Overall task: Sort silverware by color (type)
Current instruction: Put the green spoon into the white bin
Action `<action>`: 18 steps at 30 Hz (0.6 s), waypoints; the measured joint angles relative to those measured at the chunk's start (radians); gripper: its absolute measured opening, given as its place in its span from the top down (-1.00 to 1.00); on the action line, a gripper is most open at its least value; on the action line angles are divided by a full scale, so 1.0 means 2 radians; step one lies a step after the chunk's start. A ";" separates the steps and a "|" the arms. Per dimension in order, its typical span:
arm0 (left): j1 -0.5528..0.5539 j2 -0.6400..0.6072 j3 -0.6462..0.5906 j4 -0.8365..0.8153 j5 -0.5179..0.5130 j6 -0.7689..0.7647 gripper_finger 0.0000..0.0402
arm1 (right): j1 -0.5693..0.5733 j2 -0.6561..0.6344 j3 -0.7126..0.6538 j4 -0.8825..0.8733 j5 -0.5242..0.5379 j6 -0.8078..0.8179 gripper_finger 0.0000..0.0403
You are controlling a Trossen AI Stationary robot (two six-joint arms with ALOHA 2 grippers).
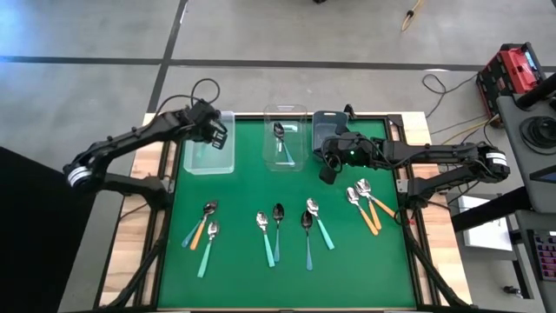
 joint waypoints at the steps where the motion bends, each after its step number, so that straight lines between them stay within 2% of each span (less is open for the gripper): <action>1: 0.004 0.009 0.000 0.001 0.000 0.000 0.91 | 0.000 0.000 0.000 0.000 0.000 0.000 0.94; 18: 0.025 0.131 0.000 0.036 0.000 -0.004 0.91 | 0.000 0.000 0.000 0.000 0.000 -0.001 0.94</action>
